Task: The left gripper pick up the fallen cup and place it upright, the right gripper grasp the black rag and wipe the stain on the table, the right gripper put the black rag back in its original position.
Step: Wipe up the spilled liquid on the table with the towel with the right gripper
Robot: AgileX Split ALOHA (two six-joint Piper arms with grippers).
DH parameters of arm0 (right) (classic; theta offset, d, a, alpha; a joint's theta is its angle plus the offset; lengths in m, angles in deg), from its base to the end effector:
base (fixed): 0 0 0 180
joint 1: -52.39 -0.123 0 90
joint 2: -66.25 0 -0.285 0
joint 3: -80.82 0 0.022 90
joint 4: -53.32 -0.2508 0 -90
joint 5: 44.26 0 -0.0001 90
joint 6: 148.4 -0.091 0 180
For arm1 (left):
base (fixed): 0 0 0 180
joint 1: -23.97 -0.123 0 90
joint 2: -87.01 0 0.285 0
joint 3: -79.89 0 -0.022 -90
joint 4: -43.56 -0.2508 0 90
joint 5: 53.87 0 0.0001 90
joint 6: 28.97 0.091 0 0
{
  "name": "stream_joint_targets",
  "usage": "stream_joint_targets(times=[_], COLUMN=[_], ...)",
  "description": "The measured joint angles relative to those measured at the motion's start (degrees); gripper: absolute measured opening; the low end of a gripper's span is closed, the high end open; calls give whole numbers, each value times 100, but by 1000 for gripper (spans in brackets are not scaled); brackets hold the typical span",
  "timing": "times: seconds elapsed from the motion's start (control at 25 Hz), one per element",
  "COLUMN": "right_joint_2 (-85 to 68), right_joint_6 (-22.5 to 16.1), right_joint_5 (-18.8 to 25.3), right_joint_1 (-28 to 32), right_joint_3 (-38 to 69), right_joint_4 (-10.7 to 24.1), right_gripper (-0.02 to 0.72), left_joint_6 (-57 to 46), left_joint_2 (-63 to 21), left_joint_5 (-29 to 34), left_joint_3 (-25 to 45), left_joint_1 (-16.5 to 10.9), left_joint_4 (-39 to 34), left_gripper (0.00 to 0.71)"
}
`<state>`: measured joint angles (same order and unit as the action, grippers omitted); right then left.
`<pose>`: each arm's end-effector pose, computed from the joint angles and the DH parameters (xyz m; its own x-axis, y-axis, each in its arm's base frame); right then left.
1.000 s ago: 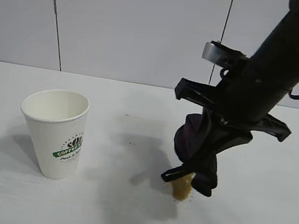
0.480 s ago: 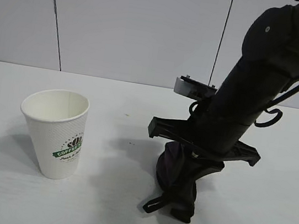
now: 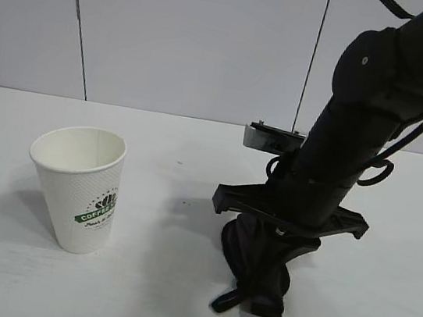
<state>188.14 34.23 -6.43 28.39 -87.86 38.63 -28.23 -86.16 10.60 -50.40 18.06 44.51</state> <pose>0.3265 0.1609 0.1207 -0.9559 -0.2552 -0.1453 -0.2790 0.9436 0.1784 -0.0078 -0.0022 0.2666 -0.5129 -0.0473 -0.8571 -0.0872 0.9962 -0.0028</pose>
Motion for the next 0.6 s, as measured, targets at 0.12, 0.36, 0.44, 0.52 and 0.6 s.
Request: stream_joint_targets(times=[0.12,0.36,0.44,0.52,0.6], right_joint_2=[0,10,10,21,43], right_joint_6=[-323,-1098,-1181,-1187,-1160], right_joint_5=[454,1092,1110,1042,925], right_joint_1=[204,706,793,792,735], right_joint_3=[-298,-564,-564,-564,-564], right_joint_4=[527,1849,1937,1895,1675], right_gripper=[61,61,61,61,61], left_joint_6=[0,0,0,0,0], left_joint_2=[0,0,0,0,0], left_joint_5=[0,0,0,0,0], left_joint_3=[0,0,0,0,0], left_joint_1=[0,0,0,0,0], left_joint_4=[0,0,0,0,0], left_gripper=[664,664,664,664,664])
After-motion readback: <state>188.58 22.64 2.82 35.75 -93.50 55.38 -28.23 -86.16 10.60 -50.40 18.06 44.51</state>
